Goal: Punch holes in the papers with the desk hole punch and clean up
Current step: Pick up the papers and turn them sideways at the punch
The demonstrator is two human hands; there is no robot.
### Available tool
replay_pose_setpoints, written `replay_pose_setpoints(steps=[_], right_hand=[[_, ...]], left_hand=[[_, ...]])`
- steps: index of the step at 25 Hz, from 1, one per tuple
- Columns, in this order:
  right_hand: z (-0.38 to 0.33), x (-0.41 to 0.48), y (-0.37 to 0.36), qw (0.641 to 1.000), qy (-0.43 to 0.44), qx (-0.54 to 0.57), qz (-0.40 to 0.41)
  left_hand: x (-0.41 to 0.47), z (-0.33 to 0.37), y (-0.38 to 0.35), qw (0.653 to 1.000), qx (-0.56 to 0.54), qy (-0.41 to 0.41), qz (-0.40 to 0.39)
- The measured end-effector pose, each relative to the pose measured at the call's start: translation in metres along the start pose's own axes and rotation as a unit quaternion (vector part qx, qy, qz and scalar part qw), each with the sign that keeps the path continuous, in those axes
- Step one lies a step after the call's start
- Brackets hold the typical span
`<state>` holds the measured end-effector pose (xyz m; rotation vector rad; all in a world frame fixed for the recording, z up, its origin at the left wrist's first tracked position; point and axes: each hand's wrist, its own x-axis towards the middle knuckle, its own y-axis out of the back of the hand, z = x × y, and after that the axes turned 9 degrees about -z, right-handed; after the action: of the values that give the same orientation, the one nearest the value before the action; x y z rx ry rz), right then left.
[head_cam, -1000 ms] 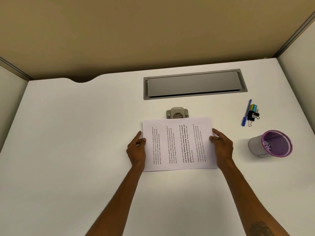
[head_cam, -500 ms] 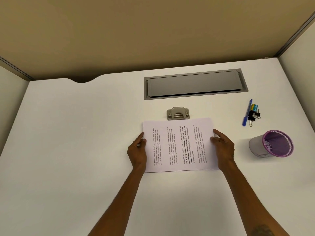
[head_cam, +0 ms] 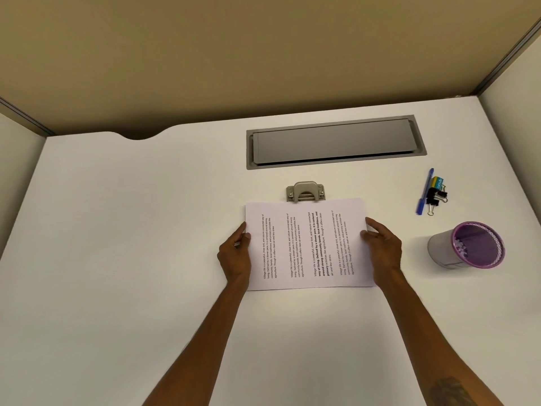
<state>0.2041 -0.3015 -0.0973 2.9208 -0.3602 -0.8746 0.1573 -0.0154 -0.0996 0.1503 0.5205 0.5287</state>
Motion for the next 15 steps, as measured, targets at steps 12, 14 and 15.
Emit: replay_pose_setpoints(steps=[12,14,15], right_hand=[[-0.005,0.009,-0.009,0.999,-0.019,0.025,0.006],[-0.007,0.011,-0.01,1.0,-0.019,0.019,0.009],[-0.009,0.013,-0.01,1.0,-0.019,0.014,0.01]], left_hand=[[0.013,0.011,-0.001,1.0,0.022,0.009,-0.003],[0.015,0.014,-0.003,1.0,0.023,0.006,-0.005],[0.016,0.015,-0.003,1.0,0.028,0.005,-0.007]])
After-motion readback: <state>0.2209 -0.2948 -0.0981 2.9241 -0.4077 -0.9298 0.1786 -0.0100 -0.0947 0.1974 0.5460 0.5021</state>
